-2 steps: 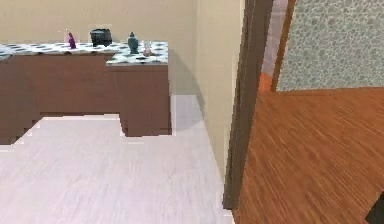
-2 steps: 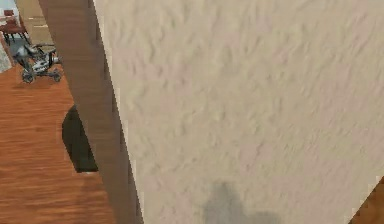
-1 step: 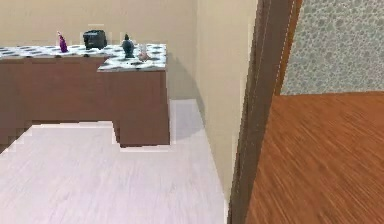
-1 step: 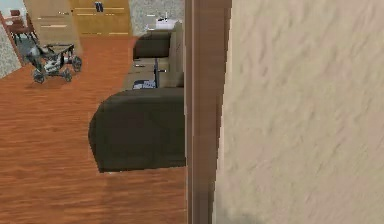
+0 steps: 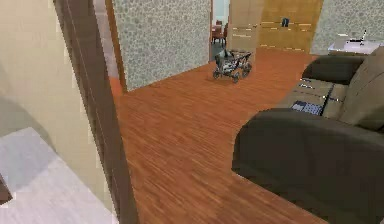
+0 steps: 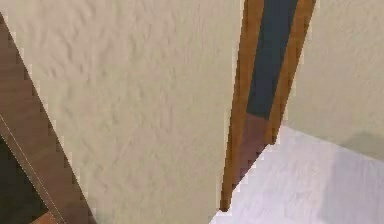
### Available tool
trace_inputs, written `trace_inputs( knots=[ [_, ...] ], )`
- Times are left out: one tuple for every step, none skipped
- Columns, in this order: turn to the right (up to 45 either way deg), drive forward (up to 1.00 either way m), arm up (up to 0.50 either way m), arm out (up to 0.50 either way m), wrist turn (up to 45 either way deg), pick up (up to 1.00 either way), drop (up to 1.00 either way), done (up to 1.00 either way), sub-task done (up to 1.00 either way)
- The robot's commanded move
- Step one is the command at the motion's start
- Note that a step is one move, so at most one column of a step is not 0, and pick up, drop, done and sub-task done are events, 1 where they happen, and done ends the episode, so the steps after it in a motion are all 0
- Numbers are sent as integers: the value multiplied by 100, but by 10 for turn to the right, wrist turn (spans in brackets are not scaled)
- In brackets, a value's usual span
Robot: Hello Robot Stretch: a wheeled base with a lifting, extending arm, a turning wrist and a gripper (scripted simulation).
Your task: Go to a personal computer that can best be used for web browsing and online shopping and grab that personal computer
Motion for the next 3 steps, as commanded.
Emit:
trace_inputs(
  knots=[
    [240, 0, 0, 0, 0, 0, 0, 0, 0],
    [0, 70, 0, 0, 0, 0, 0, 0, 0],
    [240, 0, 0, 0, 0, 0, 0, 0, 0]
  ],
)
